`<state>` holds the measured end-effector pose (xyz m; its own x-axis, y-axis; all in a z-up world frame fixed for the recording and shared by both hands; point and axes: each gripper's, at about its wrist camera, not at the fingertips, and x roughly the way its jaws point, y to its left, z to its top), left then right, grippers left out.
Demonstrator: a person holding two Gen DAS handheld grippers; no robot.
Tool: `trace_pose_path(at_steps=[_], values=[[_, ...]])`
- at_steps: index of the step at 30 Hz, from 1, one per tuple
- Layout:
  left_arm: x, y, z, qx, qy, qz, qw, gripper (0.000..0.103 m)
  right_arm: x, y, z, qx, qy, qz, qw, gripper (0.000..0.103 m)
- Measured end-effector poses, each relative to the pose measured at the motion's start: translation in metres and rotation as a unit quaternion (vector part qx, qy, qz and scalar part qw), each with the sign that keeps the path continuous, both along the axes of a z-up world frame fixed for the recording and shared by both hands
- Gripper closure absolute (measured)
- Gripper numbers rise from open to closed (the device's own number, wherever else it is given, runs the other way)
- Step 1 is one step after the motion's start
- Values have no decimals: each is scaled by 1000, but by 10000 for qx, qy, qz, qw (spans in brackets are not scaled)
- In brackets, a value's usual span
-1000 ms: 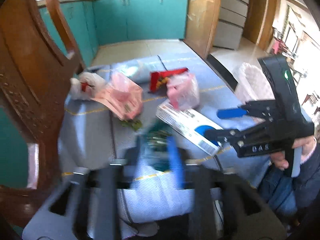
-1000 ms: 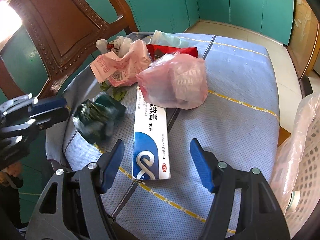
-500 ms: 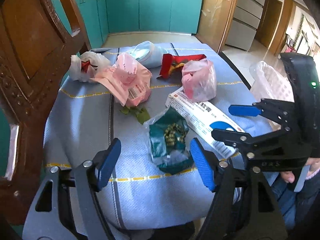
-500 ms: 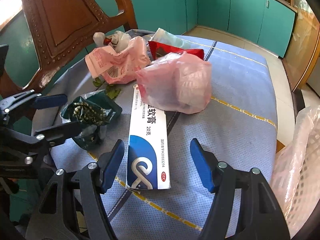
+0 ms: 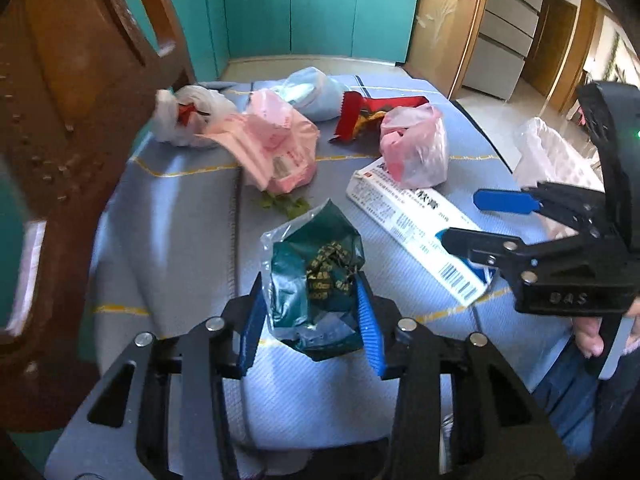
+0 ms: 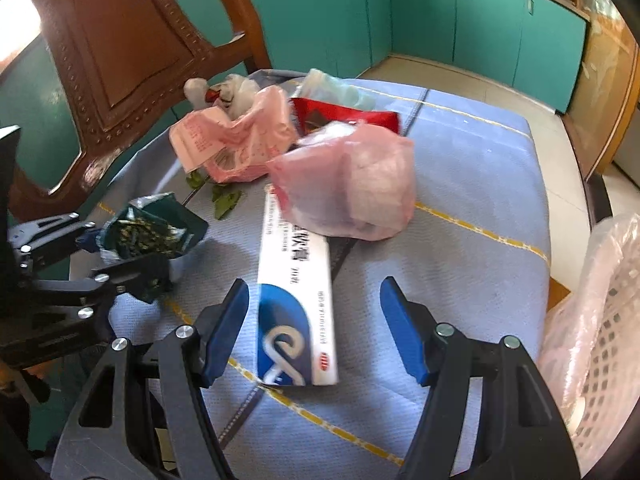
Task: Collect trash
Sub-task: 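Grasp the medicine box across its middle with the right tool and lift it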
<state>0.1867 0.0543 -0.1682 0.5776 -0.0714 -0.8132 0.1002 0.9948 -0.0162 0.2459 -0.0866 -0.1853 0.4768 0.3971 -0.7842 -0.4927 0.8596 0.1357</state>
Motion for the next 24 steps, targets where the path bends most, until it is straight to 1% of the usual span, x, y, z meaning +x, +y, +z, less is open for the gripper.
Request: trace_pose_path(at_steps=[1, 8, 10, 11, 12, 13, 14, 16, 21, 24], values=[[-5, 3, 2, 36, -24, 26, 10000, 60, -2, 7, -1, -65, -41, 41, 10000, 36], [-22, 17, 4, -46, -23, 162, 9999, 60, -5, 42, -19, -605, -203, 205, 9978, 36], [-23, 18, 4, -78, -31, 176, 9998, 60, -9, 51, -21, -821, -370, 249, 9956, 36], [-24, 18, 4, -91, -42, 183, 9998, 60, -11, 53, -21, -835, -413, 288, 9952, 37], [-25, 19, 5, -99, -60, 189, 9998, 60, -12, 55, -21, -819, -391, 341, 9953, 44], [-24, 19, 5, -101, -71, 193, 9997, 60, -14, 55, -19, -734, -334, 399, 9959, 54], [-25, 20, 7, -105, -91, 208, 9997, 60, -16, 55, -18, -688, -314, 436, 9962, 56], [-26, 23, 8, -119, -108, 244, 9996, 59, -20, 55, -18, -634, -265, 559, 9961, 59], [-26, 30, 9, -233, -130, 365, 9990, 59, -33, 57, -15, -534, -268, 819, 9948, 59], [-27, 29, 9, -221, -134, 403, 9989, 59, -41, 54, -7, -401, -337, 965, 9940, 59]])
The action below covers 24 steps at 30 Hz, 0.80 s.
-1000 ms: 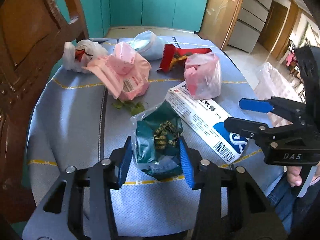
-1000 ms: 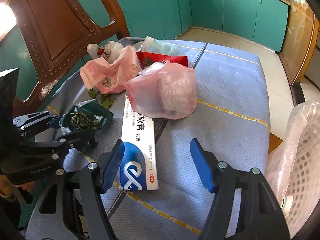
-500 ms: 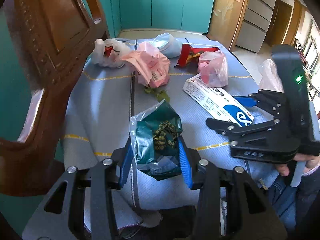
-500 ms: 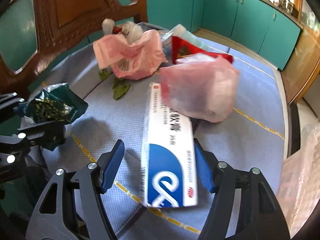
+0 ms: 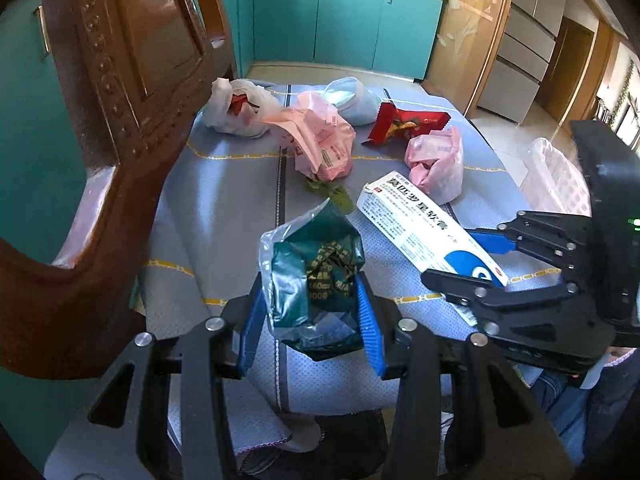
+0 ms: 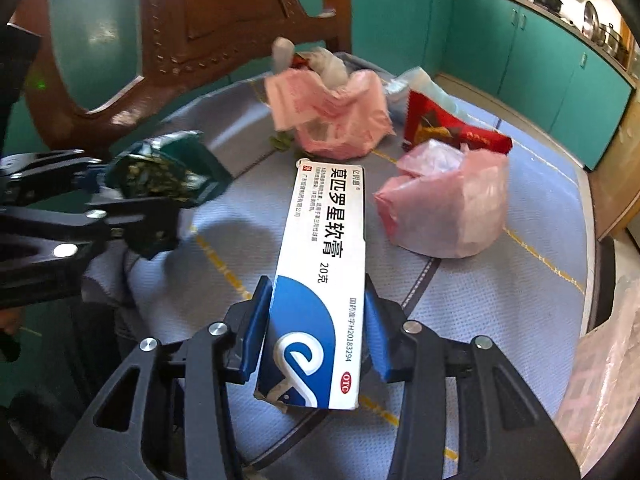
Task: Collect trash
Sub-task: 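Grasp the medicine box across its middle with the right tool and lift it, then hold the medicine box up in the right tool while the left tool holds the scrap bag up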
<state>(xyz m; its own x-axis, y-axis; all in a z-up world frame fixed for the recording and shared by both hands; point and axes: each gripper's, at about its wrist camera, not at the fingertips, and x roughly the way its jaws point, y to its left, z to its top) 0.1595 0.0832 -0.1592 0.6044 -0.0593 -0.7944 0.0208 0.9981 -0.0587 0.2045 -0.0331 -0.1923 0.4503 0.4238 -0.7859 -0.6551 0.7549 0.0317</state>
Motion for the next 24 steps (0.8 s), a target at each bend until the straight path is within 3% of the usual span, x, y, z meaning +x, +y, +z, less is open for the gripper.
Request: trace_pose_path(at_steps=[6, 13, 24], values=[[0, -2, 1, -15, -33, 22, 10000, 59, -6, -12, 19, 384, -157, 100, 9991, 60], [-1, -4, 2, 7, -75, 27, 10000, 59, -11, -41, 52, 1243, -408, 14, 9914, 60], [-7, -13, 17, 271, -410, 76, 9988, 59, -7, -53, 59, 1116, -783, -427, 9897, 60]])
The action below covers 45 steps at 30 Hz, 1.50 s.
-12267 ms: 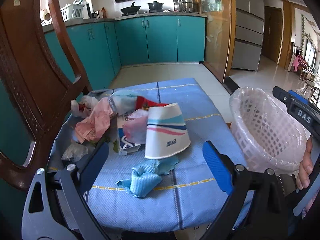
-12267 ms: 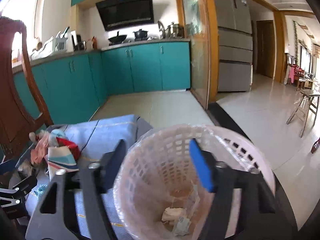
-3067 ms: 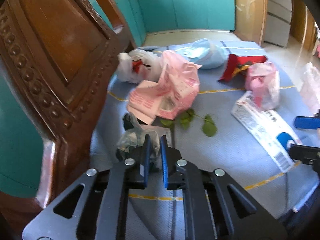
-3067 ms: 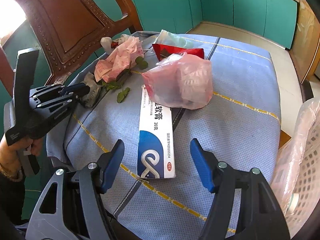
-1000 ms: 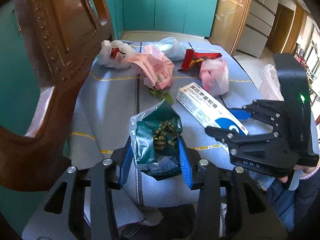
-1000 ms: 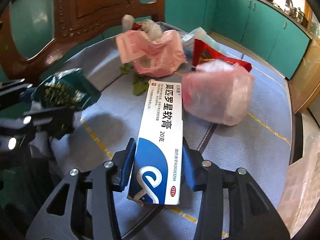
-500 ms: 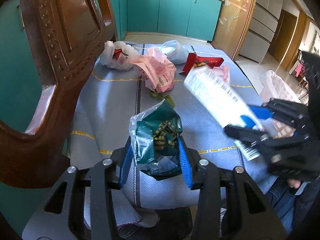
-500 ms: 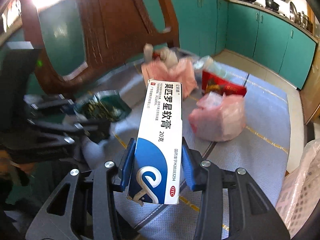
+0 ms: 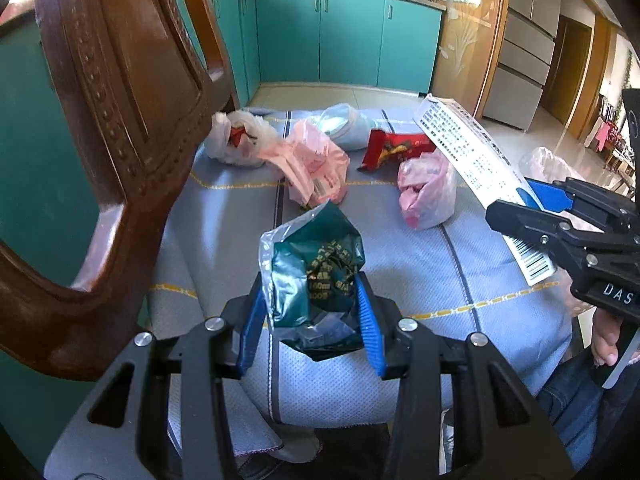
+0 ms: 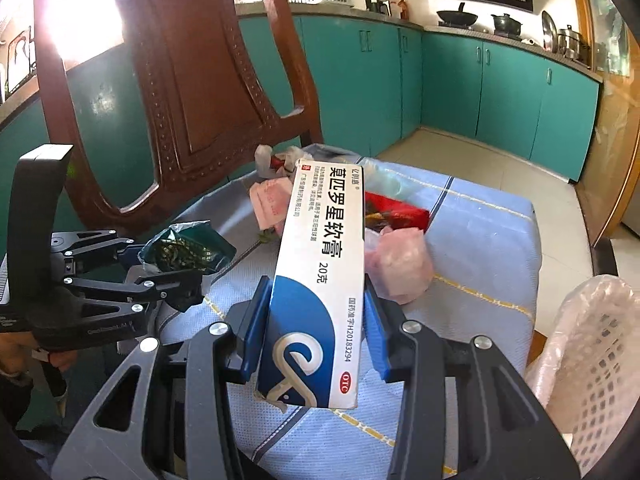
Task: Collect trash
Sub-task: 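Hold the medicine box up in the right tool while the left tool holds the scrap bag up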
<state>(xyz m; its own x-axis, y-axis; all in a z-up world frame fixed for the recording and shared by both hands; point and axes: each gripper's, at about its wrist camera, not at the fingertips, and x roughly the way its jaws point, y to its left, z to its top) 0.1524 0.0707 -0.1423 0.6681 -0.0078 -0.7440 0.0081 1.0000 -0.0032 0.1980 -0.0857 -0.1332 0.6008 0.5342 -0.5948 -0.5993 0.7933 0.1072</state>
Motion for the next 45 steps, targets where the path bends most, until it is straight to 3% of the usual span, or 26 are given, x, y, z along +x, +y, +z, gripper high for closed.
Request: trace_pose_path(at_steps=[7, 45], values=[[-2, -13, 8, 95, -170, -113, 9997, 59, 2, -9, 3, 143, -100, -101, 9998, 60], [0, -20, 5, 80, -99, -169, 9998, 59, -5, -5, -4, -137, -163, -145, 9997, 60]])
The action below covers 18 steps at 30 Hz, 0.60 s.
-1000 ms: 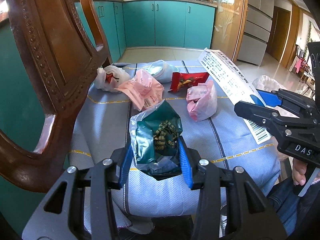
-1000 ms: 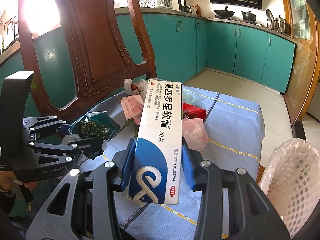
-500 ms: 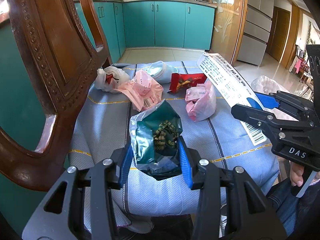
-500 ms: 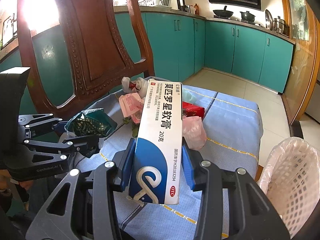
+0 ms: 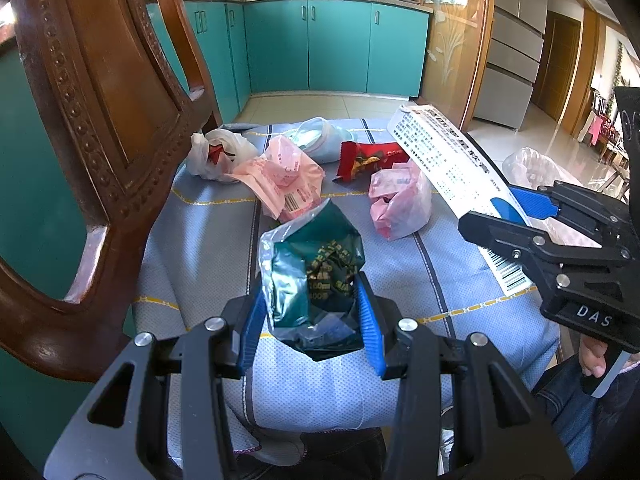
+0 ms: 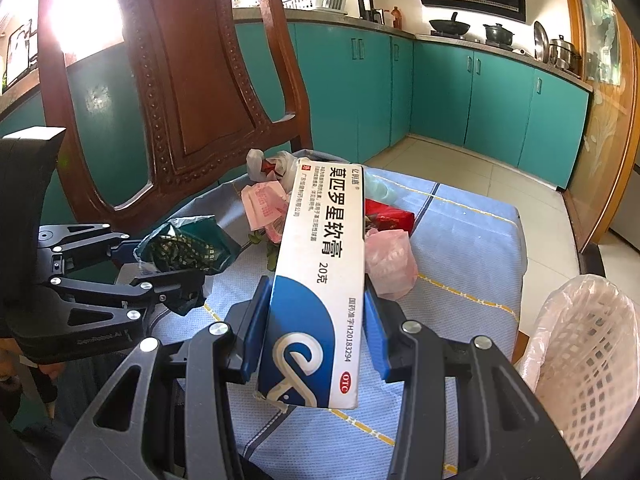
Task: Collect trash
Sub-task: 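Hold the medicine box up in the right tool while the left tool holds the scrap bag up, then drop the medicine box into the basket with the right tool while the left tool drops the scrap bag in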
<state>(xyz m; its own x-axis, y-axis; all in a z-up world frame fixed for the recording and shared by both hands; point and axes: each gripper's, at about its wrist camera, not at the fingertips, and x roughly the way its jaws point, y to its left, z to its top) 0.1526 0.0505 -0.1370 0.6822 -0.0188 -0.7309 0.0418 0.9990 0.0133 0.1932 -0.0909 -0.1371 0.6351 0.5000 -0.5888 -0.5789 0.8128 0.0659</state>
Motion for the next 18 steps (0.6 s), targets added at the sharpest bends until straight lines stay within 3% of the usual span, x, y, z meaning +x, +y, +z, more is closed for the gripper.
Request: trace_pose_path(at_steps=[13, 18], values=[[0, -1, -1, -3, 22, -15, 10000, 59, -1, 1, 0, -27, -46, 49, 10000, 60], [-2, -9, 17, -56, -219, -111, 9997, 59, -7, -16, 17, 300, -291, -89, 9991, 60]])
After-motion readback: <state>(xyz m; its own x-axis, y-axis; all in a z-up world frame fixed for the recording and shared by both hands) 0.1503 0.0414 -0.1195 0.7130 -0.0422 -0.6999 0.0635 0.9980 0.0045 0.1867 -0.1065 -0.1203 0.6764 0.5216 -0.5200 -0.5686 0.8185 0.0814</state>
